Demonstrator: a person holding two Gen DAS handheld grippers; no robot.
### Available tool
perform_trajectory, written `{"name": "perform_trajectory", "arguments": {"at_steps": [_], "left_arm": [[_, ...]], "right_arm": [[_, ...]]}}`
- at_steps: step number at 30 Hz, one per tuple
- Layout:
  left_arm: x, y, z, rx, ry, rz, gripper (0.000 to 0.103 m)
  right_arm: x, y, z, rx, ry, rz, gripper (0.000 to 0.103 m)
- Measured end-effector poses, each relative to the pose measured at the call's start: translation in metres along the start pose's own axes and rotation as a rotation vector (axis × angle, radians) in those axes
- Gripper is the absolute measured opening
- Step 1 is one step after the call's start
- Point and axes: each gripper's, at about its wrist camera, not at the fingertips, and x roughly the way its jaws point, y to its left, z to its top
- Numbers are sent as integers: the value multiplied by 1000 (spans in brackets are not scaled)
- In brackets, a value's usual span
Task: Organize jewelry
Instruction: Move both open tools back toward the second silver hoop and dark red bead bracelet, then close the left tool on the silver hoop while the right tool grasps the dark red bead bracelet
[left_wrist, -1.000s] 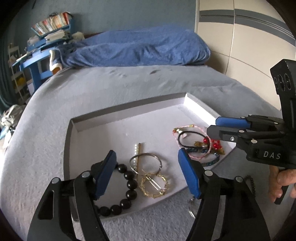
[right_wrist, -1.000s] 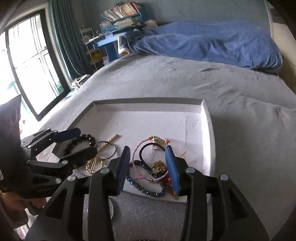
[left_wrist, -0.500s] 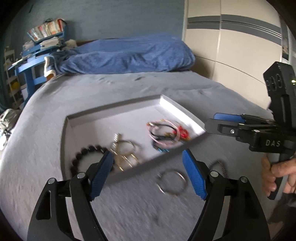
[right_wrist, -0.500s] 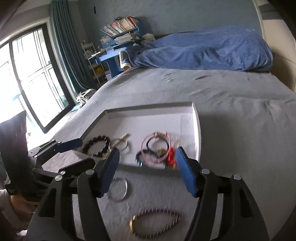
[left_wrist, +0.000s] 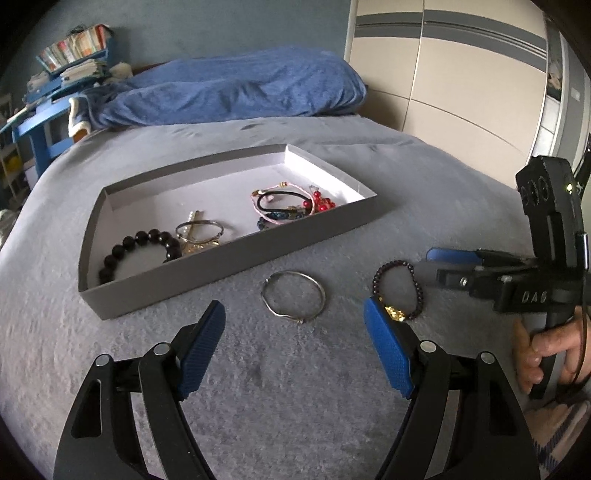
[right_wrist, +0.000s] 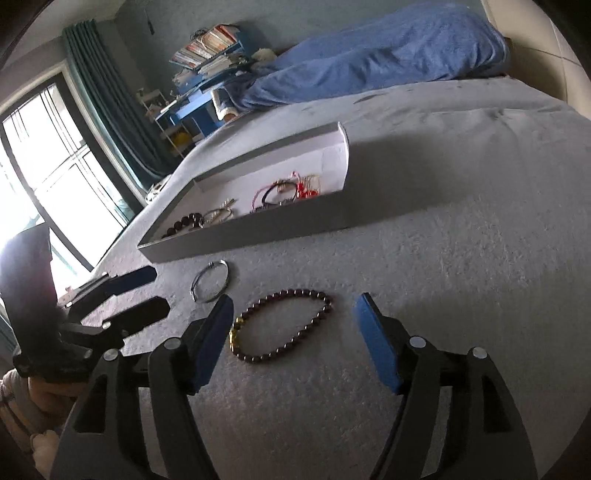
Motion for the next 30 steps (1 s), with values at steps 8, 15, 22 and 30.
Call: {"name": "perform_trajectory", "arguments": {"at_steps": [8,15,22,30], "left_arm": [[13,-5,1,19,55,-6,79],[34,-11,7,44,105,-24,79],[50,-14,9,61,147,-6,79],[55,-13,11,54,157,4,48]], "right_arm": [[9,6,-6,-30,53,-34,71],[8,0,-7,-4,47,-12,71],[5,-2,-8,-1,38,-2,72],[3,-2,-9,5,26,5,72]]}}
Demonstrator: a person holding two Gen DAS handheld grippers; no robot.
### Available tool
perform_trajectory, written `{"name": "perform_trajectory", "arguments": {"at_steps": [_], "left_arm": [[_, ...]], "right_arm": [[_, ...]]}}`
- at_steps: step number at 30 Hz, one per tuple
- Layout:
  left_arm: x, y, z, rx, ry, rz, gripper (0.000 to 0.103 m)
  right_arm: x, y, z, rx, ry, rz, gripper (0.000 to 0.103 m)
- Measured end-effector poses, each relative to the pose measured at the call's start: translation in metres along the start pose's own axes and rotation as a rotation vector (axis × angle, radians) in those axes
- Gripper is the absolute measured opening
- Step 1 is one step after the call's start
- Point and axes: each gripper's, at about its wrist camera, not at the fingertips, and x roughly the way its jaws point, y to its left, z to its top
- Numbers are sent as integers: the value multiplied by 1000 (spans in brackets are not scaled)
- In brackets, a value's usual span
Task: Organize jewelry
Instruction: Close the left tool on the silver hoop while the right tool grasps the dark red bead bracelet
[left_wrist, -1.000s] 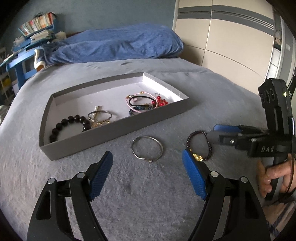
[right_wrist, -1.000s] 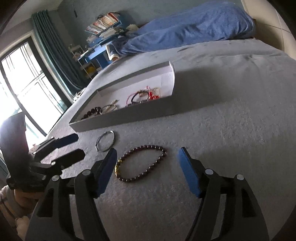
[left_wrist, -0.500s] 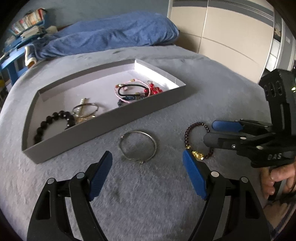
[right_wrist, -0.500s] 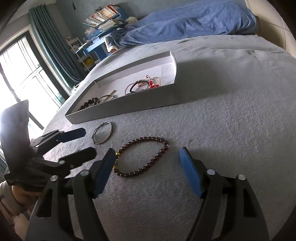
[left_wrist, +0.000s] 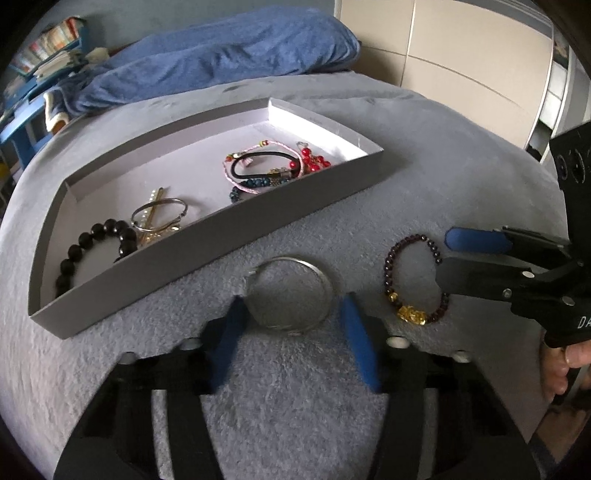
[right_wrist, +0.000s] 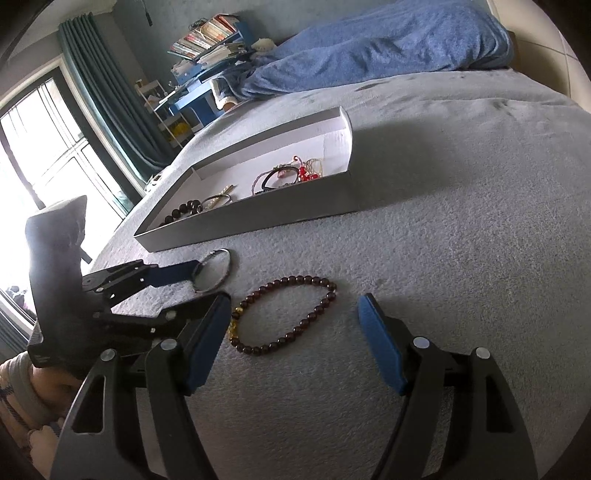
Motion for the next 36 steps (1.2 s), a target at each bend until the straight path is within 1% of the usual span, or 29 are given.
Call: {"name": "perform_trajectory", "arguments": {"at_steps": [13,22,32,36], "left_arm": [[-20,6,-5,-29,-79,-18,47],[-35,16,-12,-64,-117,-11,47],[-48,26,-25,-97,-121,11,47],[-49,31,-27,-123,-126,12,47]], "right_arm": [[-6,-6,0,19,-34,25,72],[-6,-6,0,26,-26,21,72],[-9,-9,0,50,-41,17,72],[-9,-8,-4,58,-24,1,72]]}}
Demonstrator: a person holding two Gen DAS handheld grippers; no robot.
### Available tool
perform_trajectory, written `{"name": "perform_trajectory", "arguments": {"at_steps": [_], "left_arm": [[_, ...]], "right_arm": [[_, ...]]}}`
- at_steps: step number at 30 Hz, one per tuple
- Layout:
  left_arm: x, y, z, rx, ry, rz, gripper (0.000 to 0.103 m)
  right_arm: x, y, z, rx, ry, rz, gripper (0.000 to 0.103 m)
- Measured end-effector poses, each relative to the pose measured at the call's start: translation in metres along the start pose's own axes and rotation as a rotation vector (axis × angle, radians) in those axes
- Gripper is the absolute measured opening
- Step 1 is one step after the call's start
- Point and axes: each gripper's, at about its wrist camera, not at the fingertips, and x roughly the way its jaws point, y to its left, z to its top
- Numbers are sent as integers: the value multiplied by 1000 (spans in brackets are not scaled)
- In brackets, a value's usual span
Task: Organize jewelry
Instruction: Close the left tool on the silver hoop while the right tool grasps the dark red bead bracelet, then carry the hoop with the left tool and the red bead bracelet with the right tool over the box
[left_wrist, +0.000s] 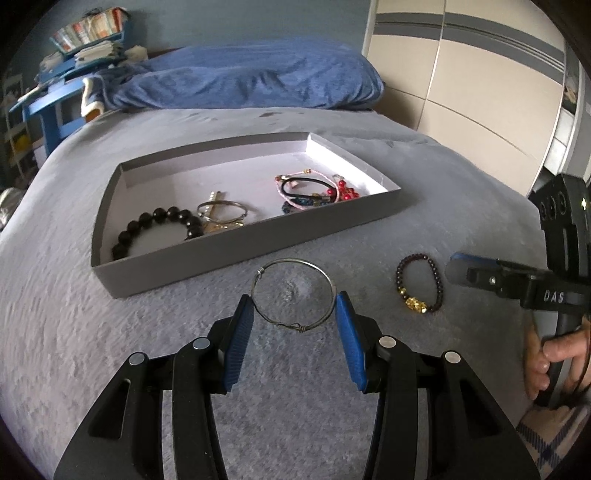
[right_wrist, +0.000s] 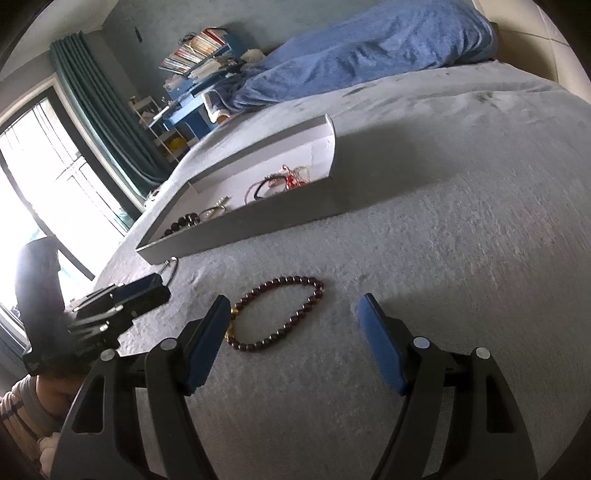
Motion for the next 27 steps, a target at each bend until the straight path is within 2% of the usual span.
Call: {"name": "perform_trajectory", "arguments": {"at_steps": [5,11,13,15,18,21,27], "left_arm": [[-1,-2,0,10,-11,0,47],[-5,-2,0,12,-29,2,47],[-7,-3,-1,14,-34,7,47],[-8,-4,-1,16,-40,10,47],[-10,-3,-1,12,-51,14,47],[-12,-1,-1,1,-59,17,47],[-11,0,0,-5,-56,16,47]], "right_arm": [[3,4,-1,-23,18,-15,71],[13,7,3,-50,49,-39,59],[18,10,3,-67,66,-55,49],[21,12,3,-79,79,-65,30],[21,9,3,-69,81,-50,12],[18,8,2,-70,69,-35,7],[13,8,1,-68,48,-24,7]]}}
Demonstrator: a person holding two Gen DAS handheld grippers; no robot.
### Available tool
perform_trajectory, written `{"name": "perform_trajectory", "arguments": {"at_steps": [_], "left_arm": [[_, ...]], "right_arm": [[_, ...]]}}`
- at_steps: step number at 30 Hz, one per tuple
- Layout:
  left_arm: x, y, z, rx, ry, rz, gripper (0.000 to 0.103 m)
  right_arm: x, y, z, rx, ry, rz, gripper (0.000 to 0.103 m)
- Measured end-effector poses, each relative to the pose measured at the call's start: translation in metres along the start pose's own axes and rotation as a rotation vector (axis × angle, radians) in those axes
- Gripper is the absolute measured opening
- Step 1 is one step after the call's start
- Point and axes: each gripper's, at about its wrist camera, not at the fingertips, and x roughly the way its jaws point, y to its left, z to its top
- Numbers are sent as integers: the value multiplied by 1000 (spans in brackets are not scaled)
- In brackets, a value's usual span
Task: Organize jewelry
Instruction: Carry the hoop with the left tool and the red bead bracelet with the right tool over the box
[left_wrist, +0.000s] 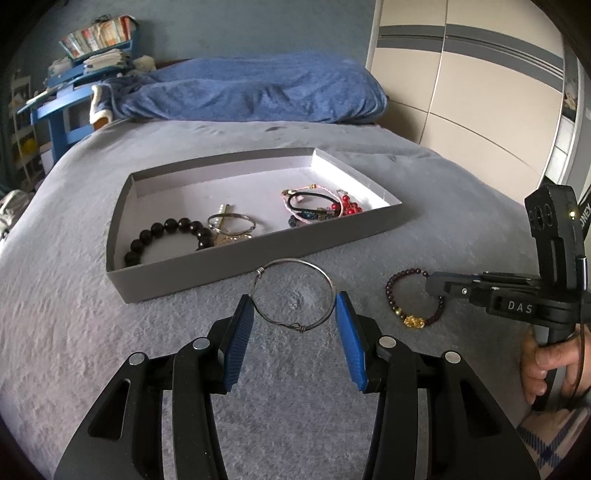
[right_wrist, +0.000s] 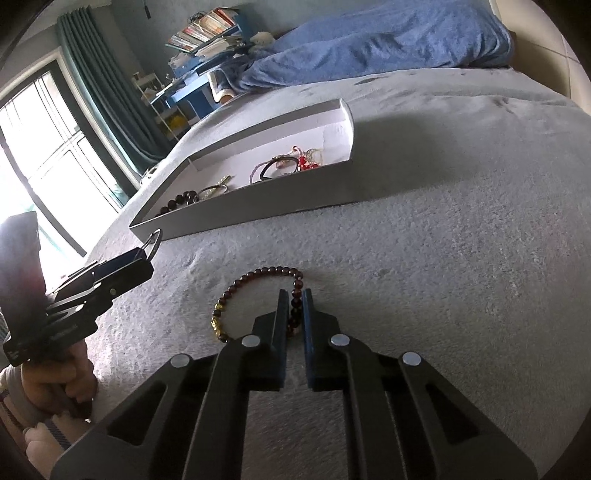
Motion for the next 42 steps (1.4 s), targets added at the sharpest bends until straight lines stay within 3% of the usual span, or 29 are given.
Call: {"name": "perform_trajectory", "arguments": {"at_steps": [13,29,42], "left_arm": [[-2,6,4,-29,-10,-8,47],[-6,6,50,15,-84,19,47],[10,12,74,13,-87,36,47]], "right_arm": [[-18,18,14,-38,-95,40,6],[-39,41,67,-134,-177,58,6],[-29,49,106,-166,-193,77,6]]}}
